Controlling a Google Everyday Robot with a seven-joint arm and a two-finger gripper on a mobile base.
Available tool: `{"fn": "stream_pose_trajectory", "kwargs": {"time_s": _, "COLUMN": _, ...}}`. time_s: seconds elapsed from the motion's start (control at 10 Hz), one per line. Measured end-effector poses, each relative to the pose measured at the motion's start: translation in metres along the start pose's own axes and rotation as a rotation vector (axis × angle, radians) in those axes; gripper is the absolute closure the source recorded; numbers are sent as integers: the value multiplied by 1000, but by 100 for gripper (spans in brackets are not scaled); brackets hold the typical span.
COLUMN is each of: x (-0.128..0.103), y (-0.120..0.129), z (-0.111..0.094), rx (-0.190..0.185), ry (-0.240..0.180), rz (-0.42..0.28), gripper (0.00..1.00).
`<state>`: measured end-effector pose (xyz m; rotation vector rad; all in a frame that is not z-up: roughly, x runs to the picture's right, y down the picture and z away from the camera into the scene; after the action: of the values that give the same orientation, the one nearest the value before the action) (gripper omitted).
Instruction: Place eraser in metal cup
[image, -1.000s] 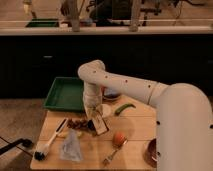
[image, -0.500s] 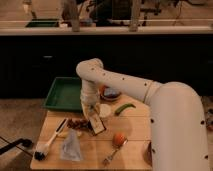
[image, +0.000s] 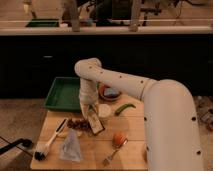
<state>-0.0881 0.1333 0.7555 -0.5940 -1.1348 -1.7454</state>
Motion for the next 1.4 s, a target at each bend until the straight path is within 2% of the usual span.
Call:
{"fn": "stream_pose_trajectory", "kwargs": {"time_s": 0.4, "x": -3, "y": 3, "z": 1, "rx": 10, "ry": -12, "rz": 7, "gripper": 96}}
{"fn": "stream_pose_trajectory", "kwargs": {"time_s": 0.6, "x": -4, "y": 4, "z": 2, "rx": 21, "ry": -21, "rz": 10, "gripper": 80}}
{"fn": "stream_pose_trajectory", "kwargs": {"time_s": 1.1, "x": -4, "y": 9, "z": 7, "rx": 57, "ry": -32, "rz": 20, "gripper": 29}}
{"fn": "stream_pose_trajectory", "kwargs": {"time_s": 1.2, "x": -4, "y": 9, "z": 9, "rx": 61, "ry": -34, "rz": 21, "gripper": 23}}
{"fn": "stream_pose_trajectory", "kwargs": {"time_s": 1.4, "x": -4, "y": 11, "z": 11, "rx": 74, "ry": -37, "rz": 23, "gripper": 20}}
